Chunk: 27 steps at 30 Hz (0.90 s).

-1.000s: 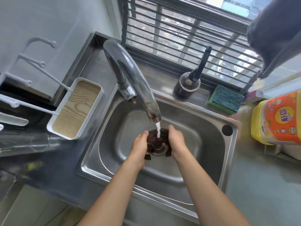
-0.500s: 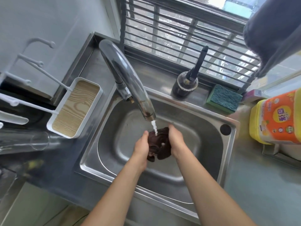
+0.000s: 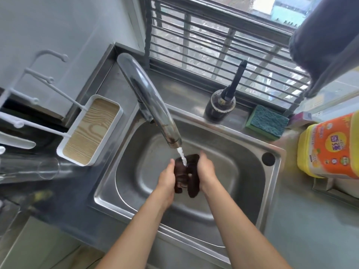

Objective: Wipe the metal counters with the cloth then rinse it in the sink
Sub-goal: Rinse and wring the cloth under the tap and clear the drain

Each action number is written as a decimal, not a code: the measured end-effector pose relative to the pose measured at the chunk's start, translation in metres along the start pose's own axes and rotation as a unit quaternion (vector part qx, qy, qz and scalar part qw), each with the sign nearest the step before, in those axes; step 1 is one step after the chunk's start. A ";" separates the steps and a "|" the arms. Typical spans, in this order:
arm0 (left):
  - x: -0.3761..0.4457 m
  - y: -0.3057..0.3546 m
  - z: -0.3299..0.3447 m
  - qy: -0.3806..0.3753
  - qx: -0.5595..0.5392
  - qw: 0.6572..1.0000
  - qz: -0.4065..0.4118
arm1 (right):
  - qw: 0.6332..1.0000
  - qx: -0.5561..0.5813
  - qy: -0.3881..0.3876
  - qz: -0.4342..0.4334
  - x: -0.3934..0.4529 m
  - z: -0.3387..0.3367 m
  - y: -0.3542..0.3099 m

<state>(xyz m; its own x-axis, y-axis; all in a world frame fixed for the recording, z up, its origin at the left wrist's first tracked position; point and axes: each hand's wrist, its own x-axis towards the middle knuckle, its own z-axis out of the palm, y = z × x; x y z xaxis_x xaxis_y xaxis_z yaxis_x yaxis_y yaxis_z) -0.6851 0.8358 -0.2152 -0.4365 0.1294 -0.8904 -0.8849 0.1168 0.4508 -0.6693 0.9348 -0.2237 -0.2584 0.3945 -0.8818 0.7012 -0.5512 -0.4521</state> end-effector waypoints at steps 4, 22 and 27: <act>-0.006 0.002 0.013 -0.044 -0.066 0.997 -0.015 | 0.968 -0.162 0.002 -0.193 -0.025 0.022 0.026; 0.005 -0.003 -0.034 -0.071 -0.105 0.988 -0.085 | 0.956 -0.207 -0.175 -0.115 -0.024 -0.033 -0.002; 0.018 -0.001 -0.030 0.064 -0.122 0.990 -0.017 | 0.995 -0.023 0.042 -0.087 -0.017 -0.041 0.014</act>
<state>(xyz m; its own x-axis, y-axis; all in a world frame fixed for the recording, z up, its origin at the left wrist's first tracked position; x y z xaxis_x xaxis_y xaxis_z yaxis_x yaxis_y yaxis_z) -0.6964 0.8082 -0.2335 -0.4098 0.0009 -0.9122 -0.9050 -0.1254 0.4065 -0.6279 0.9500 -0.2098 -0.3242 0.5420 -0.7754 0.6811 -0.4350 -0.5889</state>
